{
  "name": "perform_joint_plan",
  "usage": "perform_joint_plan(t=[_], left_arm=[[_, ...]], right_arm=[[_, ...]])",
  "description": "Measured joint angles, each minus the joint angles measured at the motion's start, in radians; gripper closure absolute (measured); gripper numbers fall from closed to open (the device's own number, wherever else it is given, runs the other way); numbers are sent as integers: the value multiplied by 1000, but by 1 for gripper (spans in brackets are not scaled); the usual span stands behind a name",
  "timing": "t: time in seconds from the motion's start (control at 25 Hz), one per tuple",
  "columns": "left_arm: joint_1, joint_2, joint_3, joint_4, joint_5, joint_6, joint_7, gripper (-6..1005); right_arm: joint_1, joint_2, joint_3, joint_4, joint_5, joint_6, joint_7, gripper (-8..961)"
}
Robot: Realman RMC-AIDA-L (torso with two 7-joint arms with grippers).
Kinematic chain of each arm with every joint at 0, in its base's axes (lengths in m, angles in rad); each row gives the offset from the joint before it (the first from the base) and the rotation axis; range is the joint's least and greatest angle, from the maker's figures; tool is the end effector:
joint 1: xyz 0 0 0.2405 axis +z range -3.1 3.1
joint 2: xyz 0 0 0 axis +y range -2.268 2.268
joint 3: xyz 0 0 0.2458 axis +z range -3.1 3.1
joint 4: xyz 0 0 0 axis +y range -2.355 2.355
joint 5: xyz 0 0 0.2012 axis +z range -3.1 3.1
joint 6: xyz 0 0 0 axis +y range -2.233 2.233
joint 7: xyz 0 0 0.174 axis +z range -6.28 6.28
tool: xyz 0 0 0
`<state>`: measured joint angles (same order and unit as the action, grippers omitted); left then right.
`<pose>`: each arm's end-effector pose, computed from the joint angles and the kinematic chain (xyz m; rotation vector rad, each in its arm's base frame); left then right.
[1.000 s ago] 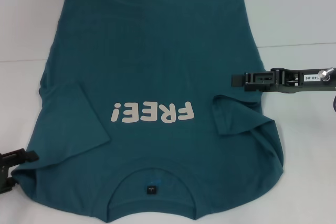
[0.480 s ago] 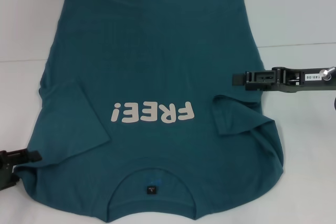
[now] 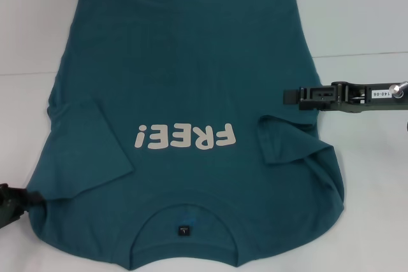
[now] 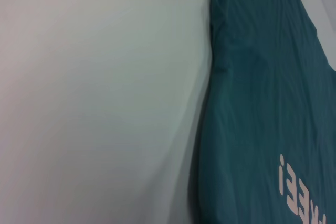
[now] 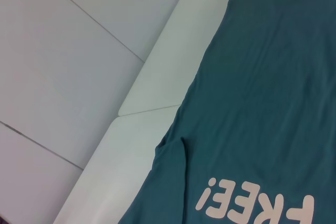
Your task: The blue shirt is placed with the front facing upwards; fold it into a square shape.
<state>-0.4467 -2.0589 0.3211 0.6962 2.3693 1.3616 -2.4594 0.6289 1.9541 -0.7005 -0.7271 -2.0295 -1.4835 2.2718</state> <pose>-0.3541 0.3151 0.0192 -1.6498 -2.1075 -0.6673 0.2309 0.3838 0.0374 -2.3641 1.5595 0.7027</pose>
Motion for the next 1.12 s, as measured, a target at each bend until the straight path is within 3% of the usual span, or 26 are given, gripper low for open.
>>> perform_joint_plan(t=[0.24,0.48,0.68,1.12], left_arm=[[-30,42,-78,-128,-16,39,140,851],[-45,60,-145,-179,-72,150,246,940],[-39,67,-157,-178,-89,199,255,952],[-27,68,-149,-180,-67,154,239,950]], right_arm=[[-6,1,-1,0,0,0,-1,196],[-14,0,0,0,0,0,-1,196],[-23,-1,0,0,0,0,-2,197],[-28,-3,3,0,0,2,-2,198]])
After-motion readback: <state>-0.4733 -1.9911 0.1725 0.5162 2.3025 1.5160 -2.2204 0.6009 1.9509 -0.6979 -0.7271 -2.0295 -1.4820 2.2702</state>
